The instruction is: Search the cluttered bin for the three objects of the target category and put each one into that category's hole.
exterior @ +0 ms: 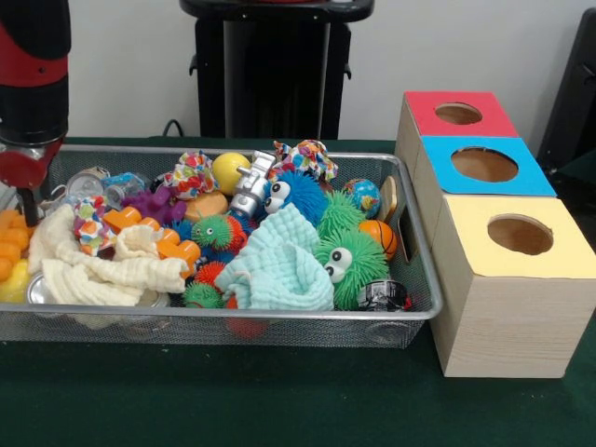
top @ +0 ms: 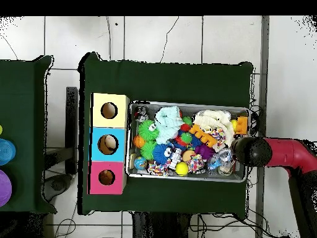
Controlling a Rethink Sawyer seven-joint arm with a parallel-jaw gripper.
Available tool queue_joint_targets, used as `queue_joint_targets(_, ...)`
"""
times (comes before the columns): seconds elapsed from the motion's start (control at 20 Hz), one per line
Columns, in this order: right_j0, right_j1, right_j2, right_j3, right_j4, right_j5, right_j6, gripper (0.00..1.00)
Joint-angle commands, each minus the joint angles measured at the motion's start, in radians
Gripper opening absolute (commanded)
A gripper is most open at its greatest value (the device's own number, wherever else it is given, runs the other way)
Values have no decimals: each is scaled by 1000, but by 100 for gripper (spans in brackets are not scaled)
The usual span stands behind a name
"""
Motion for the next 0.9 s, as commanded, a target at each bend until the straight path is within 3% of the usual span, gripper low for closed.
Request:
queue_joint_targets(0.05, -21, 31, -54, 89, -104, -34, -95, 100)
queue_joint_targets(0.6, -15, 39, -59, 89, -95, -29, -74, 100)
queue_joint_targets(0.9, -32, 28, -38, 120, -60, 6, -116, 100)
